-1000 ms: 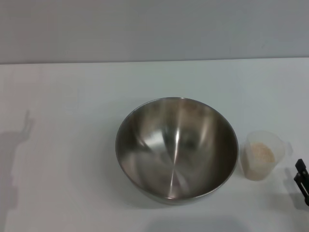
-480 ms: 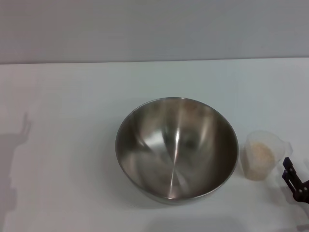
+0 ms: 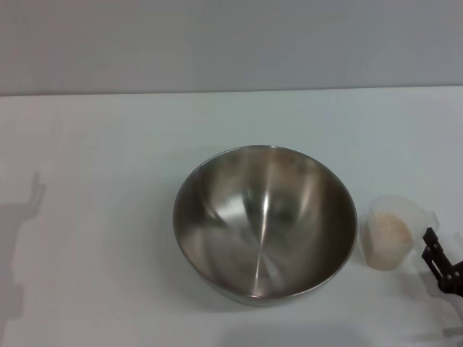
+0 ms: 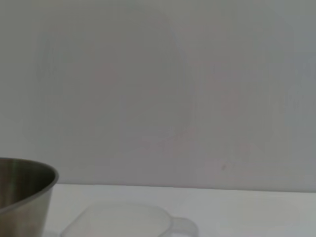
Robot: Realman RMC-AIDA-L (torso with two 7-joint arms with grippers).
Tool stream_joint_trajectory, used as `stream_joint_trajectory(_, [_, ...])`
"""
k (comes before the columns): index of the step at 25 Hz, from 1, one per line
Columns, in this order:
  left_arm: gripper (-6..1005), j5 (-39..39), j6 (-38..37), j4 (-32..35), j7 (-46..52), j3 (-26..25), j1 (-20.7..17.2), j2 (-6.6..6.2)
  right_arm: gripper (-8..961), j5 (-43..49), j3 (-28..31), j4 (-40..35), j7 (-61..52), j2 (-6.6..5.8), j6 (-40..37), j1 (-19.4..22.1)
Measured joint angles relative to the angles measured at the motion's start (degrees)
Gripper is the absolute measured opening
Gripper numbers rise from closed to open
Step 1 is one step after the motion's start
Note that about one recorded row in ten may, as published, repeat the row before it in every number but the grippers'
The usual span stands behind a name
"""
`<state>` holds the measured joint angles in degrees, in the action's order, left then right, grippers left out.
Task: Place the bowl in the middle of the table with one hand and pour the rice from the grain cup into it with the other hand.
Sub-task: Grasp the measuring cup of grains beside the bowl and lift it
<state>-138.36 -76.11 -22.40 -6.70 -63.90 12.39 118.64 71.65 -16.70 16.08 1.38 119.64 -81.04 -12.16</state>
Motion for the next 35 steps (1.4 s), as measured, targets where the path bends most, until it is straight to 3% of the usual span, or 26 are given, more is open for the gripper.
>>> stream_joint_trajectory(14, [834,0.01,0.0,0.87,-0.07,0.8,-0.13,0.02,716,-0.03,1.17,-0.36,-0.42,-0.04,1.88,-2.03])
stream_joint_trajectory(33, [834,0.29,0.91,1.69,-0.07,2.29,0.27,0.11,621,0.19,0.97,-0.42,-0.42,-0.01,3.28,-2.89])
stream_joint_trajectory(35, [834,0.26,1.02,1.71,-0.07,2.29,0.27,0.1,539,0.19,0.99,-0.43,-0.42,-0.02,3.51,-2.93])
